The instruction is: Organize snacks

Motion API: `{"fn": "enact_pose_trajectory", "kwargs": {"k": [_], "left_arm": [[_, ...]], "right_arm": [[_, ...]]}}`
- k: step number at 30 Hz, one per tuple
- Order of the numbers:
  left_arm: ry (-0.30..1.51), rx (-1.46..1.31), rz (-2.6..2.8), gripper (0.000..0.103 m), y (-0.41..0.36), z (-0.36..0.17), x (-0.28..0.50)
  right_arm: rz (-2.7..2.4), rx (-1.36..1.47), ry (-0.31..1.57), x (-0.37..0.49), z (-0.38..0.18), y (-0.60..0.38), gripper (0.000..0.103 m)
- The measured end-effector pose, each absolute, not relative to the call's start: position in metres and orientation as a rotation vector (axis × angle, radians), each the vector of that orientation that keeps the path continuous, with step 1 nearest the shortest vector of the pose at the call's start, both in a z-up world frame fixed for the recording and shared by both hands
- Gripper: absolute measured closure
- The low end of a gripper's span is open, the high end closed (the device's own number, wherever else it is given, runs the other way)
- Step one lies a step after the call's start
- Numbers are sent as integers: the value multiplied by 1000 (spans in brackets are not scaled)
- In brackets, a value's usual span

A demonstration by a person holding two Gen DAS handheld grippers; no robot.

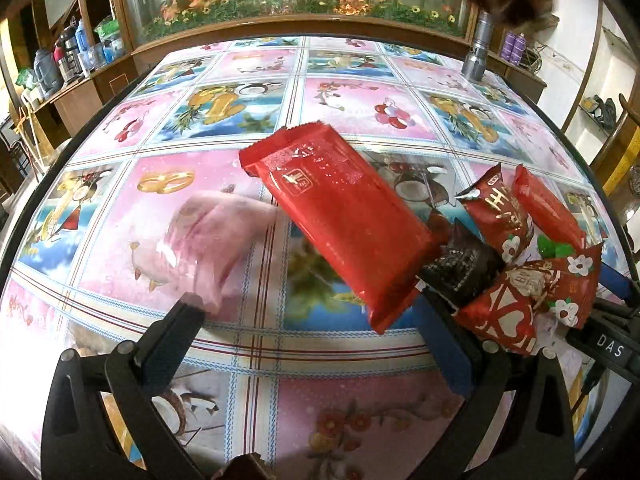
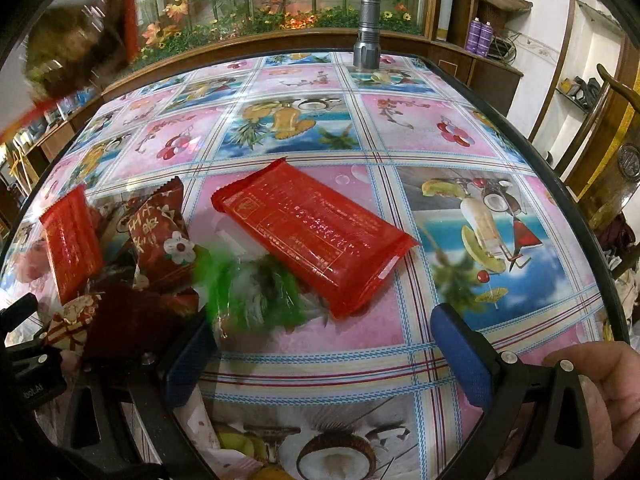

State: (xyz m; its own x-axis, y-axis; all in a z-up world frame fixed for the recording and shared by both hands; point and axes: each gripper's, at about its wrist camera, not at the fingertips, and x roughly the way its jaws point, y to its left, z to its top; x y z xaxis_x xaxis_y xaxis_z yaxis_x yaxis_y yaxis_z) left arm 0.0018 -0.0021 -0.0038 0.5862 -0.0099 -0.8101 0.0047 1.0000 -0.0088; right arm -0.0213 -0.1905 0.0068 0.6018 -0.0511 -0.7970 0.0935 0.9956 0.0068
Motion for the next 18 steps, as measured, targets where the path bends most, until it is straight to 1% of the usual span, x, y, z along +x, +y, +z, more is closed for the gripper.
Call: {"fn": "enact_pose_trajectory", "kwargs": {"k": [18], "left_arm": [[944,-6,-8,0,-3,-1,1]], "right_arm": [[-85,49,922,-22,8,-190,0]]}}
